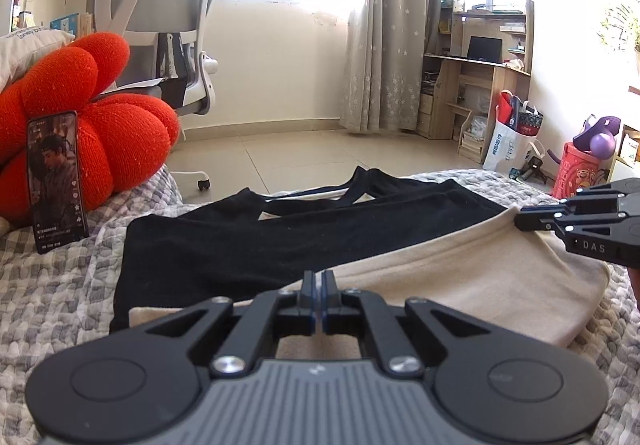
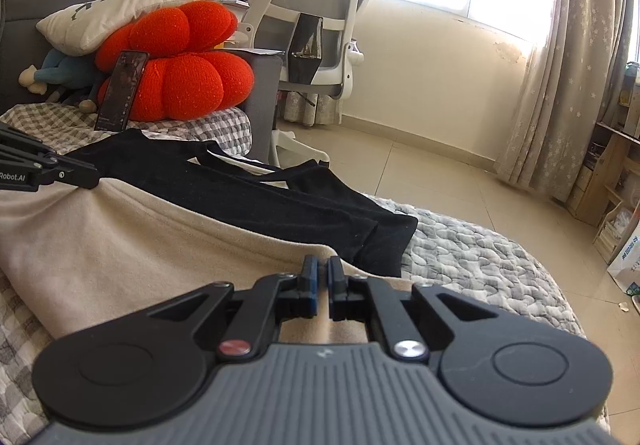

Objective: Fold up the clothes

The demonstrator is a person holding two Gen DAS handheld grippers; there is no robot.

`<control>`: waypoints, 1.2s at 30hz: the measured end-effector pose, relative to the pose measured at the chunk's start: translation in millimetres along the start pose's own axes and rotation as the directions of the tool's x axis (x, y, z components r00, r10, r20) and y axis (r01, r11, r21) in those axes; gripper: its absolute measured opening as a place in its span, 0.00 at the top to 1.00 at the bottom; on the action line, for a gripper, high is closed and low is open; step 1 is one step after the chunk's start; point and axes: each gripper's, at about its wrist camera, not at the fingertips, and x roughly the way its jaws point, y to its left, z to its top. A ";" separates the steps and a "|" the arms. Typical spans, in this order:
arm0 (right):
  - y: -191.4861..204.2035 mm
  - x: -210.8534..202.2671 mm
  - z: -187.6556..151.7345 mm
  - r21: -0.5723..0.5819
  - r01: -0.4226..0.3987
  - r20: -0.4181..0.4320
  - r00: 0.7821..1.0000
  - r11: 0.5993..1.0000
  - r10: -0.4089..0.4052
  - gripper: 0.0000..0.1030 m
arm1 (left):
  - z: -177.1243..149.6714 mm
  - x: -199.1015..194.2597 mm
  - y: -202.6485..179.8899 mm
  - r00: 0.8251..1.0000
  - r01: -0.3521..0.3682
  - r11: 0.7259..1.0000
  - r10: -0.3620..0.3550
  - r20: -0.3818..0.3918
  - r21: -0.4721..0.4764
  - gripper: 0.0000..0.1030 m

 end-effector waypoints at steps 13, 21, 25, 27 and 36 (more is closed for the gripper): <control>-21.7 9.0 1.4 0.151 -0.038 -0.078 0.996 0.988 0.050 0.79 | -7.6 12.5 -1.2 0.996 -0.042 0.999 0.042 -0.073 0.007 0.82; -66.6 -31.5 -4.7 0.373 -0.078 -0.067 0.992 0.925 0.110 0.64 | -2.5 -33.5 23.5 0.992 -0.089 0.990 0.078 -0.098 -0.109 0.58; -75.8 -50.0 -17.7 0.439 -0.092 -0.085 0.986 0.894 0.143 0.64 | -7.5 -53.3 42.1 0.986 -0.117 0.974 0.091 -0.137 -0.193 0.56; -79.6 -57.4 -23.4 0.477 -0.110 -0.085 0.982 0.872 0.170 0.64 | -13.3 -62.0 51.2 0.983 -0.128 0.962 0.090 -0.161 -0.240 0.55; -83.5 -80.4 -46.6 0.562 -0.213 -0.046 0.957 0.799 0.287 0.64 | -48.3 -97.1 79.0 0.988 -0.069 0.911 0.007 -0.153 -0.406 0.56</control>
